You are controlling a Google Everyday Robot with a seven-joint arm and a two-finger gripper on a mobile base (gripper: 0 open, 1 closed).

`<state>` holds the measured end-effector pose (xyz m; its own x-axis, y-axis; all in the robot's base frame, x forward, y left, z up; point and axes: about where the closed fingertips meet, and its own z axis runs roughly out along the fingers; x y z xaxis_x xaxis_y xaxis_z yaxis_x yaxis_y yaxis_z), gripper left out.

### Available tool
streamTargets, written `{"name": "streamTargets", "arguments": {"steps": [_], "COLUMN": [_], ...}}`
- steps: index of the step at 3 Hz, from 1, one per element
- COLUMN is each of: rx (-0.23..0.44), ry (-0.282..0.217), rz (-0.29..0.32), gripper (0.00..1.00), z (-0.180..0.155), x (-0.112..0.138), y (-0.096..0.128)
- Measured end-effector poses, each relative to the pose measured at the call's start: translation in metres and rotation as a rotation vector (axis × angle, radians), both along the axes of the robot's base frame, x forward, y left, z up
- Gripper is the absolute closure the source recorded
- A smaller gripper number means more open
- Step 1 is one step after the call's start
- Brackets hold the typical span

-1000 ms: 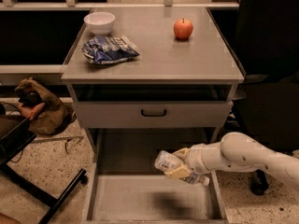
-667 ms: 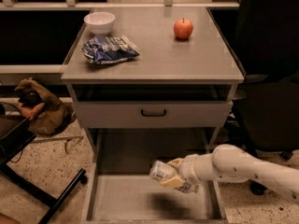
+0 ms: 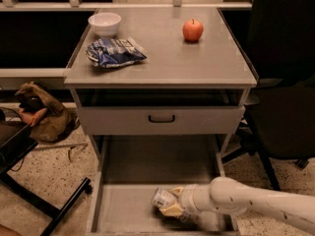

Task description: Place blue plastic bottle into middle drawer

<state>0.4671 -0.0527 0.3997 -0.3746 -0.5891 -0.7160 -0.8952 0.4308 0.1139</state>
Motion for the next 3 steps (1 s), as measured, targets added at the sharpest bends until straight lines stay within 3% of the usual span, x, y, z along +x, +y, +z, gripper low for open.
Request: {"name": "streamTargets", "arguments": {"steps": [1,2,3], "rx": [0.009,0.009,0.009], "ry": [0.008,0.007,0.007], "rz": [-0.042,-0.045,-0.045], "gripper": [1.00,1.00,0.81], "z": [-0.0207,-0.0215,-0.0215], "x": [-0.0055,-0.0050,-0.0050], "y": [0.0019,0.0021,0.0021]}}
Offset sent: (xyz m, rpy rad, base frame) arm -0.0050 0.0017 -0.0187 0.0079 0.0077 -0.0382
